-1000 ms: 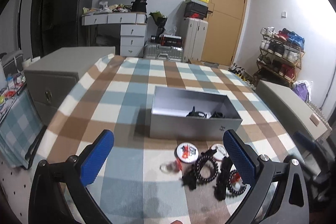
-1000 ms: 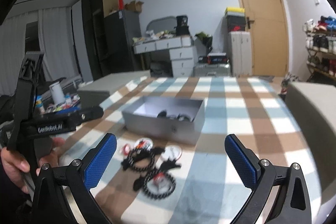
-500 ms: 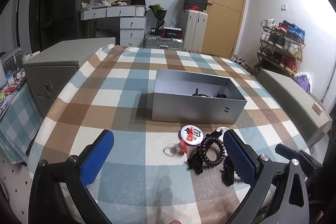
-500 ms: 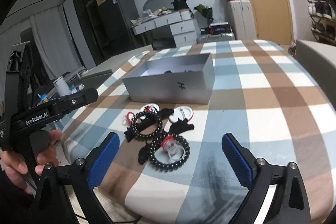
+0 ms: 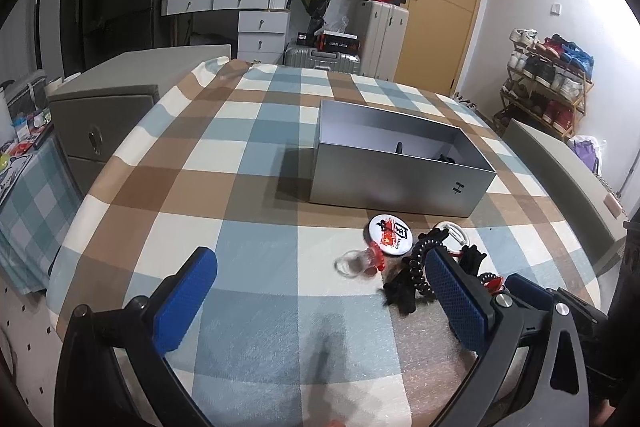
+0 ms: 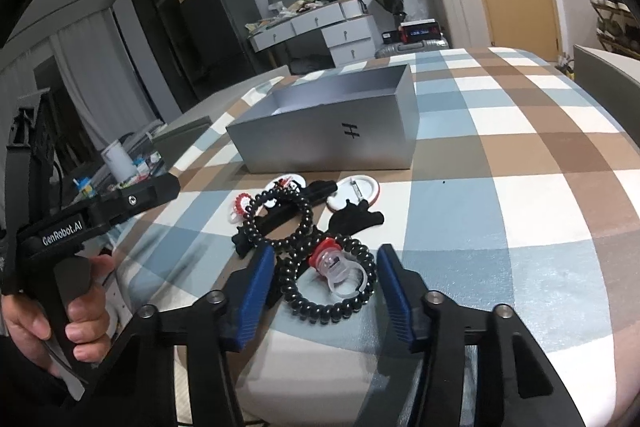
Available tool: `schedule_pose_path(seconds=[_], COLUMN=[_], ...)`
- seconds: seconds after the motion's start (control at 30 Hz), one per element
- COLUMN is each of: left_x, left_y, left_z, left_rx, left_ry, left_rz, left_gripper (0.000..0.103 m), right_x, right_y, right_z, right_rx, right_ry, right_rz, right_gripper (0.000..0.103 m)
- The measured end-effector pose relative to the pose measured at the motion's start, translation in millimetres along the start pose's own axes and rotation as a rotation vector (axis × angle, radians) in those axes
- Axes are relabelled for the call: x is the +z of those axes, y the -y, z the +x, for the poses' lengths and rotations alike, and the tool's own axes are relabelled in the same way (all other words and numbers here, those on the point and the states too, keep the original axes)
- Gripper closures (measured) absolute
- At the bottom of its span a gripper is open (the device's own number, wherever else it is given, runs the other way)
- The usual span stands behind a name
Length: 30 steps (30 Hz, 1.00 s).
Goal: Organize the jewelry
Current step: 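Grasp the small clear red-capped vial with the right tool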
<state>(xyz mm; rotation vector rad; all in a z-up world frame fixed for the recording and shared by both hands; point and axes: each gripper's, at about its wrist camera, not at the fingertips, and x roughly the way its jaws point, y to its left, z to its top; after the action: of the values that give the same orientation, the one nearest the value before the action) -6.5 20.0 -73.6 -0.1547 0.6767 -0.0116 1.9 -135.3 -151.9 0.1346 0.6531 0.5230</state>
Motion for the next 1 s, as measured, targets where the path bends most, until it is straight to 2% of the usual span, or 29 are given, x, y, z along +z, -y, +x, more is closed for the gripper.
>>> schedule_pose_path(seconds=[0.03,0.1,0.47,0.73,0.83,1.0], left_x=[0.2,0.8,1.7,3.0,4.2,5.1], left_y=[0.2,0.5,-2.9,-12.2,-15.0,-16.1], left_z=[-0.6,-1.2,-0.1,3.4,8.5,26.3], left_rx=[0.001,0.003,0.012,0.024,0.003,-0.096], left_ry=[0.001,0.002,-0.008,-0.019,-0.038,-0.126], left_rz=[0.000,0.002,0.004,-0.010,-0.007,-0.019], left_gripper=[0.001,0.001,0.001,0.001,0.001,0.001], right_x=[-0.4,-0.6,-0.4,2.1,5.1,11.3], right_y=[-0.9,-0.9,-2.6,-1.9,-1.3,3.9], right_z=[0.3,-0.4,-6.1,-19.6,-24.0,-29.4], right_rx=[-0.011,-0.017,-0.032,0.029,0.043,0.051], right_ry=[-0.003,-0.001,0.025,0.093,0.119,0.145], right_rz=[-0.006,-0.003,-0.024,-0.015,-0.008,0.011], right_gripper=[0.059,0.074,0.077,0.077,0.077,0.077])
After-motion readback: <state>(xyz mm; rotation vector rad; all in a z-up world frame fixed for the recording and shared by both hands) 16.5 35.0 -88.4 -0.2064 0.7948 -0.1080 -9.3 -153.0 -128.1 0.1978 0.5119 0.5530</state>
